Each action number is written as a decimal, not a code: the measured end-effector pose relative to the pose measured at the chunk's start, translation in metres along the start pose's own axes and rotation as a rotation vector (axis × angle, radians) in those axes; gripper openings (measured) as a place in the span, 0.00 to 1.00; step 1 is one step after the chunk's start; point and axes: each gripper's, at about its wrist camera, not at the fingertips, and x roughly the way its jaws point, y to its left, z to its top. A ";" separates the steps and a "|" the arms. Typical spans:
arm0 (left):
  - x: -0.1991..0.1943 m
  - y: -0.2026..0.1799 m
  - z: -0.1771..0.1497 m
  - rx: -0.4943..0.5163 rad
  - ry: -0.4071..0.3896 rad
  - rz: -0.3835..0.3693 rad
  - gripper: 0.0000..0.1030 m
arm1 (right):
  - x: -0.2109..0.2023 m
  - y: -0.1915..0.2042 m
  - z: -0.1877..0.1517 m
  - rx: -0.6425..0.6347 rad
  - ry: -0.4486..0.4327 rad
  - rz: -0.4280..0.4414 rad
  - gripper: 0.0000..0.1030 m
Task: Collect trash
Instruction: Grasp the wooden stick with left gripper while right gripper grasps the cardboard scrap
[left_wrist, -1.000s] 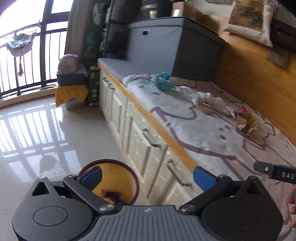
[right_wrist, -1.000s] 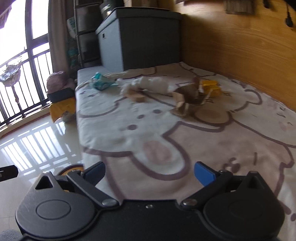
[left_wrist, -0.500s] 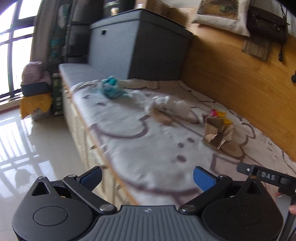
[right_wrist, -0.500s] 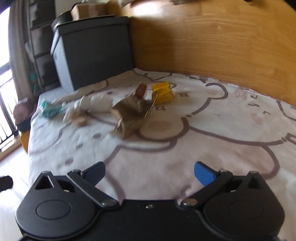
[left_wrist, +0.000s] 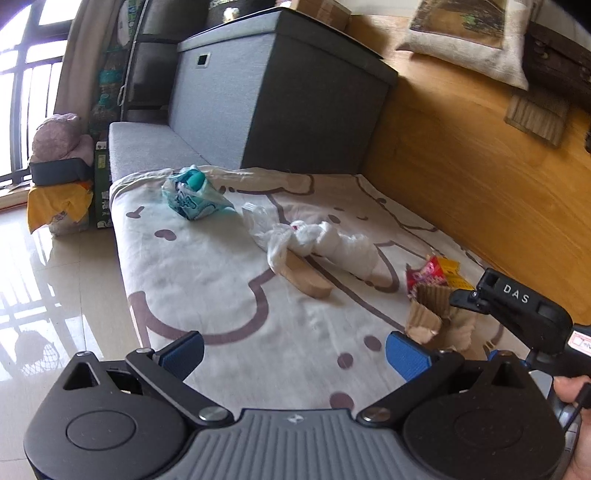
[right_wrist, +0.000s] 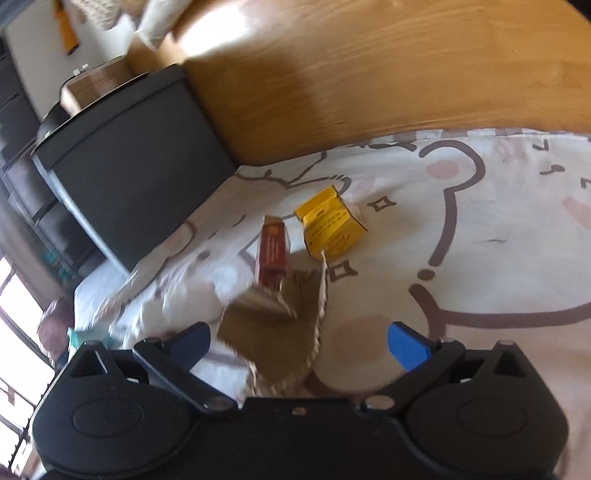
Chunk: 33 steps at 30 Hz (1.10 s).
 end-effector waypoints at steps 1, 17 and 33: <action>0.002 0.002 0.002 -0.002 0.001 0.004 1.00 | 0.004 0.004 0.001 0.001 -0.005 -0.014 1.00; 0.045 0.051 0.023 -0.223 0.047 0.030 1.00 | 0.032 0.080 -0.030 -0.198 -0.095 -0.241 1.00; 0.107 0.012 0.040 -0.235 0.122 0.031 1.00 | 0.023 0.021 -0.031 0.011 -0.172 -0.167 0.82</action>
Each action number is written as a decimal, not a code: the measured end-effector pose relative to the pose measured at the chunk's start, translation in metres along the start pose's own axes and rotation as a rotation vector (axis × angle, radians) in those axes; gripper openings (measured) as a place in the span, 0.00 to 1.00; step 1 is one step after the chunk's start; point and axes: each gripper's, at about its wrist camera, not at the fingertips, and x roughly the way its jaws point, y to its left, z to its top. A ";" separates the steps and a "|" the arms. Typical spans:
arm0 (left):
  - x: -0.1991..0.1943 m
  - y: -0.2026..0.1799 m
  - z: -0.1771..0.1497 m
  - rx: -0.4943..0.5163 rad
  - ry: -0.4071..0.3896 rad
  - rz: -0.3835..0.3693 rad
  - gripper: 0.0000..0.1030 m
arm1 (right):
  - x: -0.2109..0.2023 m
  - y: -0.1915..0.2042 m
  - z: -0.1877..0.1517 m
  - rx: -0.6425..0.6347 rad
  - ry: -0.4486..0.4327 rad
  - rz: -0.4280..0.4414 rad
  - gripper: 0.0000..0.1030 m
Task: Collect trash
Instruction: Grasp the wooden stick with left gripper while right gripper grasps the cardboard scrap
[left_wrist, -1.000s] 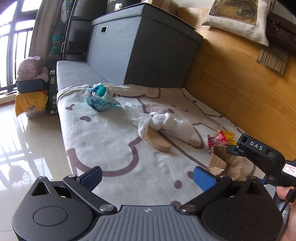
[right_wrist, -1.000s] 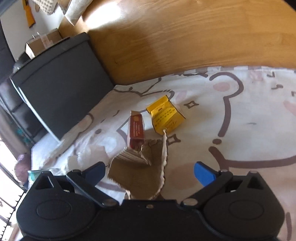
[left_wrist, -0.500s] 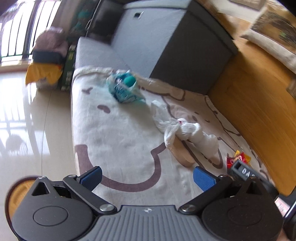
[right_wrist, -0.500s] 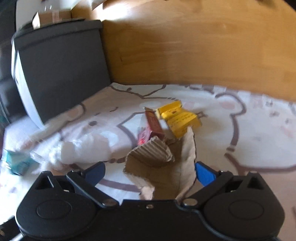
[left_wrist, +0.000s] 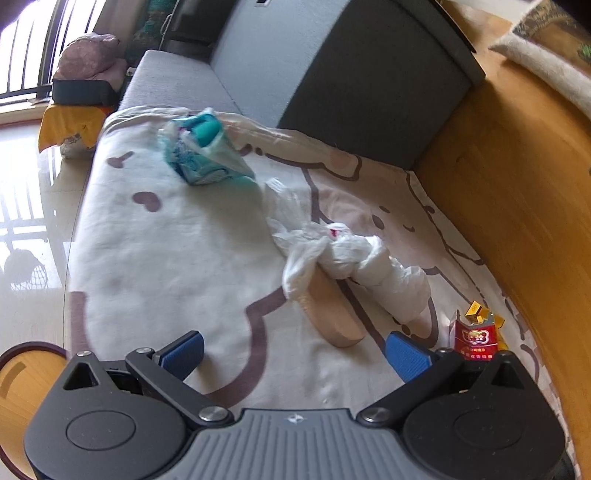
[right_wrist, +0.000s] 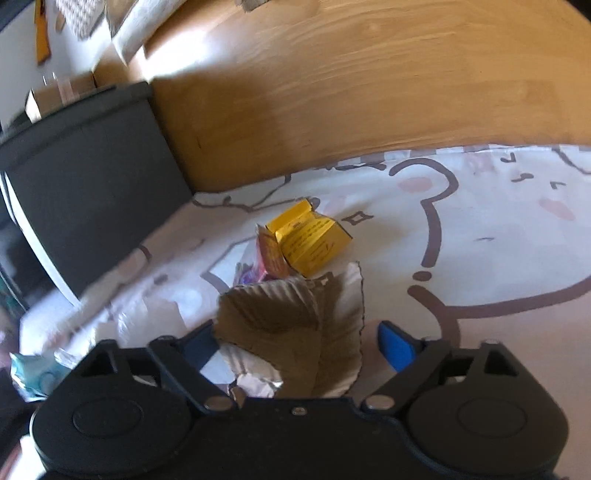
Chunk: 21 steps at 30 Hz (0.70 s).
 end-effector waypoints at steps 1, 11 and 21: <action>0.003 -0.005 0.000 0.009 -0.002 0.004 1.00 | -0.002 -0.002 0.001 0.001 -0.005 0.020 0.77; 0.035 -0.039 0.000 0.061 -0.024 -0.014 0.94 | -0.028 -0.036 0.004 0.006 -0.007 0.189 0.55; 0.049 -0.050 -0.006 0.179 -0.103 0.105 0.62 | -0.062 -0.064 0.013 0.012 0.052 0.291 0.49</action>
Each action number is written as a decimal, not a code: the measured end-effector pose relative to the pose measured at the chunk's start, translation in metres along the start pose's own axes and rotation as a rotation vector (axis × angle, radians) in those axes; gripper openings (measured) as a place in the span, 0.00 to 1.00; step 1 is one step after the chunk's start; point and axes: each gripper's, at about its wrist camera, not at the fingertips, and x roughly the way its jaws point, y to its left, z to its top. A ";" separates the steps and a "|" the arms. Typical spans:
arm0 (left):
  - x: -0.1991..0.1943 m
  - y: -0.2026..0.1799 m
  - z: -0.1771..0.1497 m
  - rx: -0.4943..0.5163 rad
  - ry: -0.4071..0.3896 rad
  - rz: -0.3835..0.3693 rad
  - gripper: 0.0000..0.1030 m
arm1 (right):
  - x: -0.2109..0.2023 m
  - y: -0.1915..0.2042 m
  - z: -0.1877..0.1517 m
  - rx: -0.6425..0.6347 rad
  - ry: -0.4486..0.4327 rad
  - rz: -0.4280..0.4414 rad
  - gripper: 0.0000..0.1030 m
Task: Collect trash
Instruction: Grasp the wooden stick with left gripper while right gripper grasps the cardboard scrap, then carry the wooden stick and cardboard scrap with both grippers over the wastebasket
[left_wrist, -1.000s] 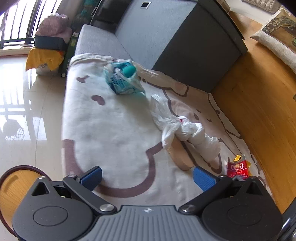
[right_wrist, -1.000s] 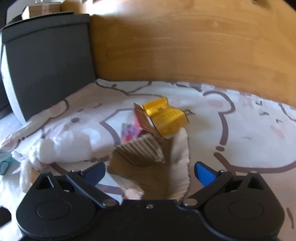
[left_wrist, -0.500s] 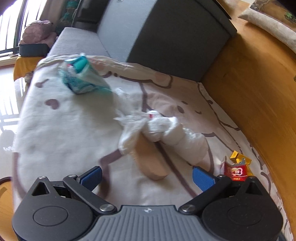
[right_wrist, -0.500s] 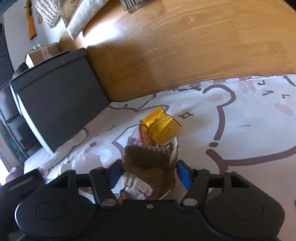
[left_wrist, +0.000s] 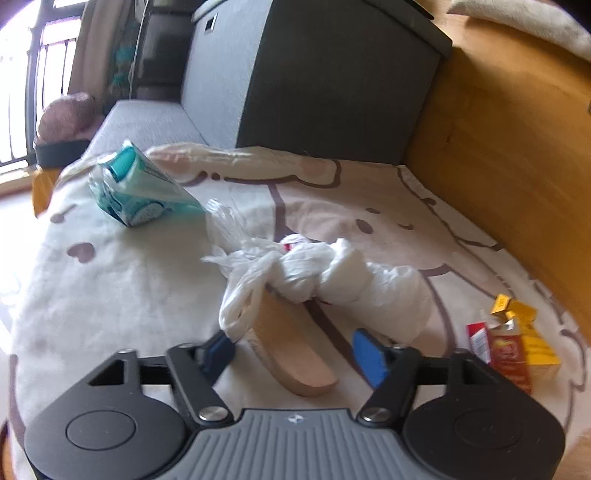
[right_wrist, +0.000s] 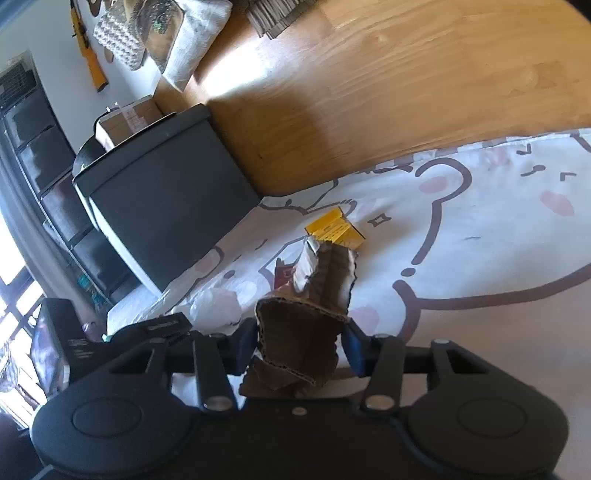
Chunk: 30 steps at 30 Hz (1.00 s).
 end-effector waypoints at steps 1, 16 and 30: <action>0.000 -0.001 0.000 0.012 -0.001 0.016 0.55 | -0.004 -0.001 0.001 -0.006 0.004 0.002 0.48; -0.045 0.015 -0.028 0.159 0.050 -0.127 0.25 | -0.044 -0.032 0.008 0.076 0.157 0.035 0.47; -0.125 0.027 -0.084 0.331 0.115 -0.309 0.25 | -0.102 -0.036 0.037 -0.131 0.316 0.050 0.47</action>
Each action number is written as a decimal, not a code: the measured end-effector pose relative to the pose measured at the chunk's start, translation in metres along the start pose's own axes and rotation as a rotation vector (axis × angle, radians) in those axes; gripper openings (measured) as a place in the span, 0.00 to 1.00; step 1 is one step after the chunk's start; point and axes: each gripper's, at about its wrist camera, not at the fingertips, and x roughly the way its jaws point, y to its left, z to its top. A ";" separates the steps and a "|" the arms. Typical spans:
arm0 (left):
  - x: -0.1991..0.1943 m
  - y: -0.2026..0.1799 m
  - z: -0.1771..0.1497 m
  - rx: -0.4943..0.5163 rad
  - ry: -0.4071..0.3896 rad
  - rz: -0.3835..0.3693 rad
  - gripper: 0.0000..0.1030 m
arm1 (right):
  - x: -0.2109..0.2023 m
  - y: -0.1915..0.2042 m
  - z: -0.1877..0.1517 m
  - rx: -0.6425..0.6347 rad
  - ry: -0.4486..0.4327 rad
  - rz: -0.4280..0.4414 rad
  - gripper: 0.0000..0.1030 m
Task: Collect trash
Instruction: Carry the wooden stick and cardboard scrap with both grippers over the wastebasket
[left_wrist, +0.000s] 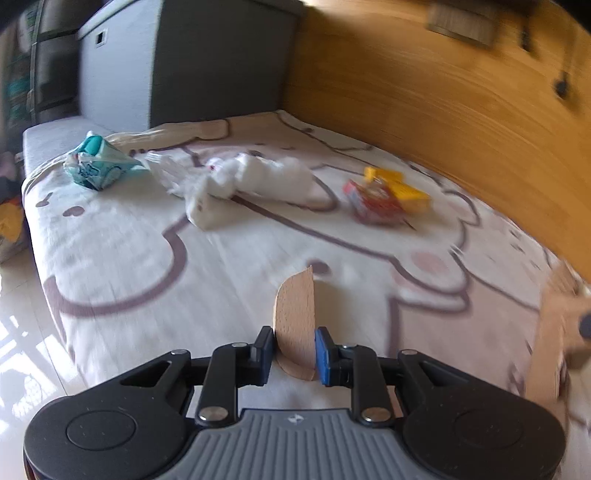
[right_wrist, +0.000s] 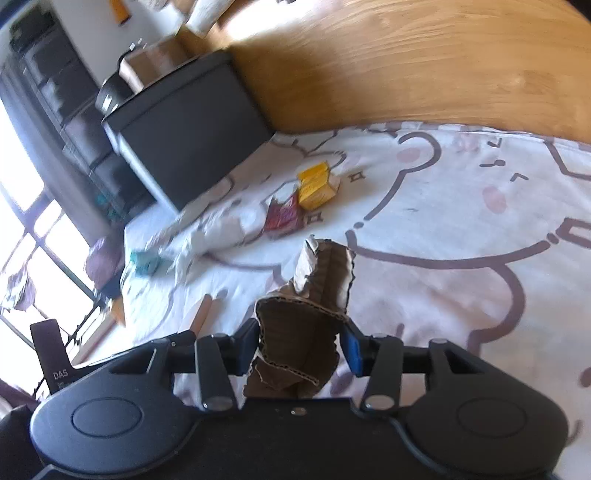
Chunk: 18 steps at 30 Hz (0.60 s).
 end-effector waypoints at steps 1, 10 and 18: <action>-0.006 -0.004 -0.005 0.019 0.003 -0.010 0.25 | -0.004 0.000 0.002 -0.020 0.028 0.004 0.47; -0.049 -0.034 -0.050 0.140 0.038 -0.148 0.25 | -0.012 0.012 -0.007 -0.191 0.316 -0.020 0.48; -0.060 -0.046 -0.068 0.210 0.018 -0.133 0.26 | 0.014 0.014 -0.017 -0.091 0.358 -0.054 0.55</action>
